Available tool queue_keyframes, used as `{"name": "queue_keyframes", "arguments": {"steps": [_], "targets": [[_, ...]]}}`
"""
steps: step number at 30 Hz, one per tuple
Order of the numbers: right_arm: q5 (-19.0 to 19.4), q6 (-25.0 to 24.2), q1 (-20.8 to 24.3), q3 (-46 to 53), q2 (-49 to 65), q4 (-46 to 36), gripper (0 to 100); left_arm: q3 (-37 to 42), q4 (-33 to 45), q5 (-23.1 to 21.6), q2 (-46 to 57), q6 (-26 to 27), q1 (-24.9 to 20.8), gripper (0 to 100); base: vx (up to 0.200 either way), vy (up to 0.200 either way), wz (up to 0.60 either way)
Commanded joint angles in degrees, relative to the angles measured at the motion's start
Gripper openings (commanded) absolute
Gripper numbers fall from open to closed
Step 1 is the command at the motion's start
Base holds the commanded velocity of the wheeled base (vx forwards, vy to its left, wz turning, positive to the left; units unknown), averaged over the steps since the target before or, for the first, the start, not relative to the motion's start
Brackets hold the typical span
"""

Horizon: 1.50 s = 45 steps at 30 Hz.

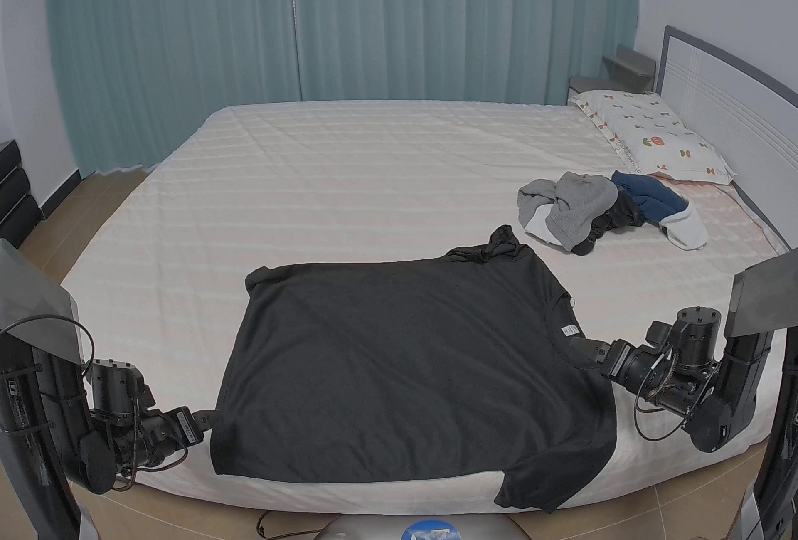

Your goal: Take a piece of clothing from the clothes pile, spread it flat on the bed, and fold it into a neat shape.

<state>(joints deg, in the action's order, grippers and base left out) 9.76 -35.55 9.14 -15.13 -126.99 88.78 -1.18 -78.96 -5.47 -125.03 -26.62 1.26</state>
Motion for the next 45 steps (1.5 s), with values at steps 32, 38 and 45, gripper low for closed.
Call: {"name": "queue_keyframes", "arguments": {"steps": [32, 38, 45], "targets": [[-8.01, 0.13, 9.93, -81.81, -23.66, -66.46, 100, -2.42, -9.55, -12.98, -6.11, -14.77, -0.73, 100, 0.063, 0.000, 0.00], [-8.18, 0.13, 9.93, -93.77, -28.05, -76.92, 100, -1.89, -9.55, -12.81, -6.11, -14.95, -0.73, 100, 0.000, 0.000, 0.00], [-8.89, 0.04, 10.54, -98.25, -30.86, -77.80, 100, -1.81, -9.55, -12.72, -6.19, -15.04, -0.64, 100, 0.000, 0.000, 0.00]]}}
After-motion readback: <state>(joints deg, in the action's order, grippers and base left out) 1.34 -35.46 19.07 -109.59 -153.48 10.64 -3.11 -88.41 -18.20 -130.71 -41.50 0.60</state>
